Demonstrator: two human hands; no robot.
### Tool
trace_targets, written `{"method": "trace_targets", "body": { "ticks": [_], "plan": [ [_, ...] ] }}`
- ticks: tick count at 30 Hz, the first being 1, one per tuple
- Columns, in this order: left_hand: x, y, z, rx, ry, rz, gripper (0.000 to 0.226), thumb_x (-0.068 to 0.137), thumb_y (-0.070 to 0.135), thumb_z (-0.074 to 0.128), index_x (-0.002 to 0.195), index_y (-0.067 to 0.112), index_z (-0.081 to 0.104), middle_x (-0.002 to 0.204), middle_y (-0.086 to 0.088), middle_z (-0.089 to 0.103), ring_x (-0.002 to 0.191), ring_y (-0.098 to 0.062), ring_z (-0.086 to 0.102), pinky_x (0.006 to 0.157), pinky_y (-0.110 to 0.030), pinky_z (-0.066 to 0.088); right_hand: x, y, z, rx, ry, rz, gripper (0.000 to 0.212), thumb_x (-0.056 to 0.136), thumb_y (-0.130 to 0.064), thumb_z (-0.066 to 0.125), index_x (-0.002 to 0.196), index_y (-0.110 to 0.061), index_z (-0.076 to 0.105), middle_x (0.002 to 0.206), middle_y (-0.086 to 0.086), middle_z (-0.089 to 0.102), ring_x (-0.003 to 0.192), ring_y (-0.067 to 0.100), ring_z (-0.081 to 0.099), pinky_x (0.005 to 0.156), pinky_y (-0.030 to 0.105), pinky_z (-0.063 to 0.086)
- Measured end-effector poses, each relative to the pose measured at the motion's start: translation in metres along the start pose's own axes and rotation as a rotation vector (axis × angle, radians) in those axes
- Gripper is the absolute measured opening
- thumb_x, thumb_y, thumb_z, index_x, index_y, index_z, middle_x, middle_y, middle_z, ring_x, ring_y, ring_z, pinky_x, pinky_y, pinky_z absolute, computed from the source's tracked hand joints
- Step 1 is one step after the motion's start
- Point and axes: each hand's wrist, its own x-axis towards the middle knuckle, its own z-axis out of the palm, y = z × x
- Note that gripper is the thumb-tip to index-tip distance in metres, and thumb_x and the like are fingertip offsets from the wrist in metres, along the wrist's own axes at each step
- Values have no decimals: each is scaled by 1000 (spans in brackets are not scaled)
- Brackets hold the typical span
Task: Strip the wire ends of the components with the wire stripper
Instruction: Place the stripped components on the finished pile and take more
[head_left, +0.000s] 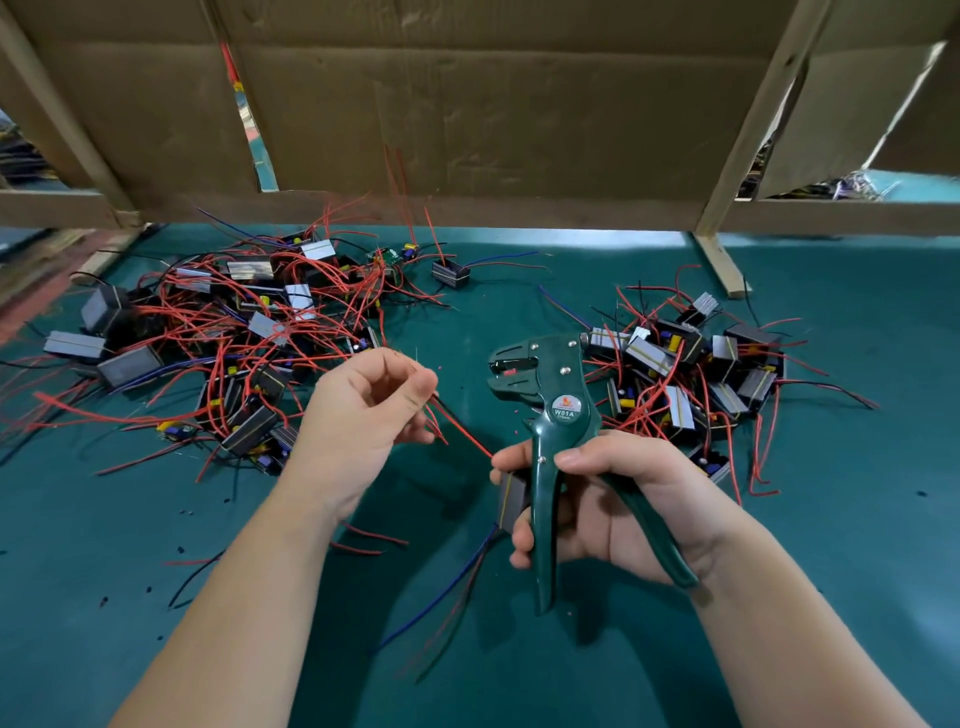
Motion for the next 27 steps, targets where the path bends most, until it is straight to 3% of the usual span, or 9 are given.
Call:
{"method": "trace_targets", "body": {
  "ticks": [5,7,9,12,17,23,27],
  "plan": [
    [-2,2,2,-94,-28,-36,20,60,17,71,71,5,60,57,-3,67,50,-9,64,49,-20,53,3,2,0,40,-86,12,78,53,-22,81,119,12,59,84,32,59,70,36,65,70,47,56],
    [-2,1,3,-82,-24,-43,20,59,17,73,71,5,62,56,-4,66,49,-11,65,49,-20,54,2,1,0,-15,-171,25,76,62,-26,78,123,13,56,91,40,57,72,35,65,74,48,55],
    [-1,0,1,-75,-33,-60,17,60,16,72,69,6,62,54,-4,65,48,-11,64,48,-21,54,1,1,2,-78,-203,49,69,71,-24,73,123,16,52,81,31,62,72,34,65,75,48,55],
    [-1,0,-7,-2,-78,-89,17,64,21,70,69,6,65,58,-8,68,51,-13,66,49,-21,54,3,2,3,-133,-118,53,48,80,-17,61,115,15,56,76,21,65,67,34,65,71,48,55],
    [0,3,-10,21,-47,-137,24,68,27,66,72,3,62,56,-3,67,52,-11,66,49,-19,54,3,-1,5,-129,-1,1,35,80,-14,60,104,10,64,94,20,66,64,36,64,66,50,55],
    [-2,6,-7,16,0,-142,28,69,30,65,65,3,59,50,1,62,48,-9,62,48,-19,54,0,-2,6,-177,1,2,32,78,-14,62,101,8,66,98,28,60,64,36,63,65,49,55],
    [-2,6,-9,9,-1,-162,30,69,32,64,65,3,58,51,1,61,47,-8,61,47,-18,52,0,-3,6,-197,24,6,33,78,-14,63,102,9,66,99,22,64,64,36,63,65,49,55]
  ]
}}
